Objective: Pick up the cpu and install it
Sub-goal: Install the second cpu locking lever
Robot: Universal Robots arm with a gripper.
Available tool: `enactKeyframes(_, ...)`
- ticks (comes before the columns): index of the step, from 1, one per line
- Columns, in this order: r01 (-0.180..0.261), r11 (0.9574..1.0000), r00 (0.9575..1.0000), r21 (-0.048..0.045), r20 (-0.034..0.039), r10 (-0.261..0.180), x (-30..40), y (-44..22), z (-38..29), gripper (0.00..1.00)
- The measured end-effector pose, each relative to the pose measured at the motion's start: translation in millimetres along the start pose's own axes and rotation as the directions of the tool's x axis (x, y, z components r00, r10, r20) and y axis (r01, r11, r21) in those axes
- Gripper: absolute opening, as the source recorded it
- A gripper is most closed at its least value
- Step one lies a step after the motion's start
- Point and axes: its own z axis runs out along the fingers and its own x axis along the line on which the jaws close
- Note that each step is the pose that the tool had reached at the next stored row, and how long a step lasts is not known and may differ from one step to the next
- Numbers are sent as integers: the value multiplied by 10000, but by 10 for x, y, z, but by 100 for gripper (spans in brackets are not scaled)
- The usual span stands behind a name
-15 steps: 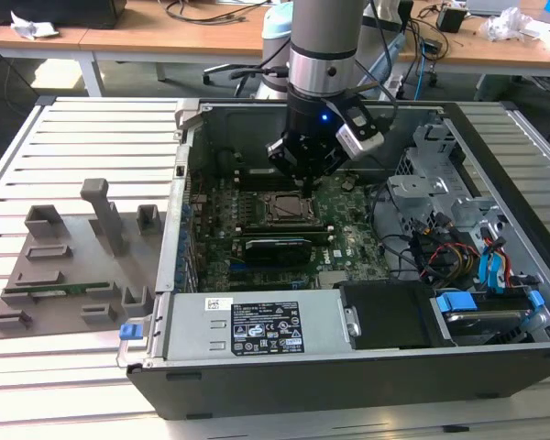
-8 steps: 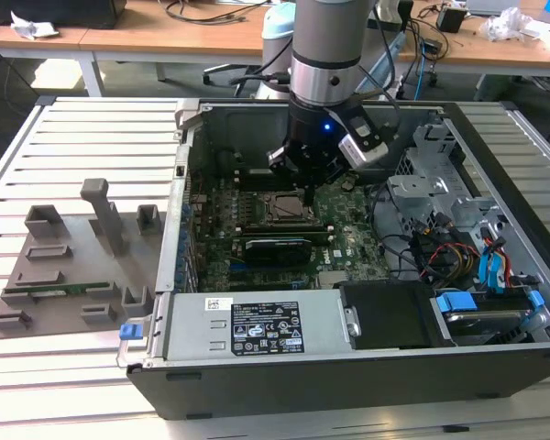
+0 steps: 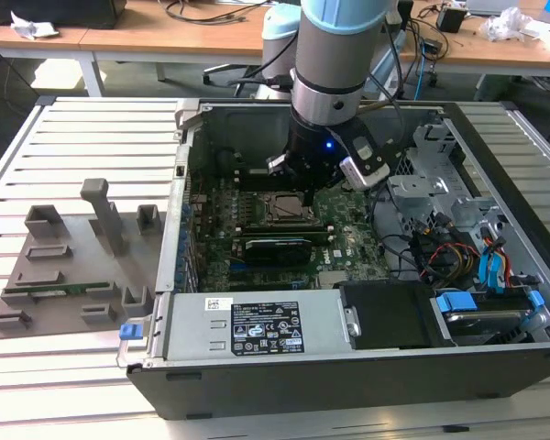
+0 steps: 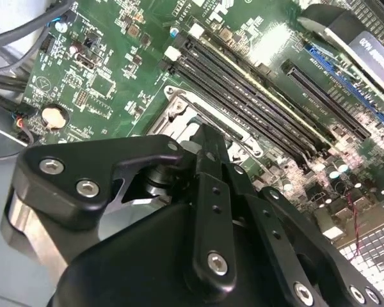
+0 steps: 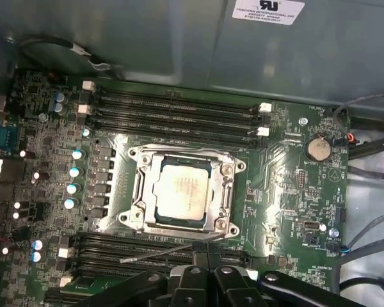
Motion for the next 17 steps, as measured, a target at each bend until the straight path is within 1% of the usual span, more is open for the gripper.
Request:
enactKeyframes(1,-4,9999,10000,-156,19,4,9,-30,2,11)
enactKeyframes(2,-5,9997,10000,-262,29,6,18,-55,4,11)
enactKeyframes(4,-8,9993,10000,-379,43,9,40,-106,12,11)
enactKeyframes(5,-8,9991,10000,-435,49,10,62,-157,26,11)
enactKeyframes(6,-8,9990,10000,-456,52,11,87,-204,58,11)
enactKeyframes(7,-9,9989,10000,-461,52,11,100,-222,74,11)
enactKeyframes(8,-9,9989,10000,-474,53,12,111,-231,88,11)
enactKeyframes(10,-11,9983,10000,-576,65,14,143,-237,108,11)
enactKeyframes(11,-12,9978,10000,-656,74,17,155,-237,111,11)
enactKeyframes(13,-13,9962,9999,-876,98,22,190,-236,135,11)
enactKeyframes(15,-13,9956,9999,-941,105,23,224,-237,169,11)
enactKeyframes(17,-15,9952,9999,-980,109,26,254,-236,188,11)
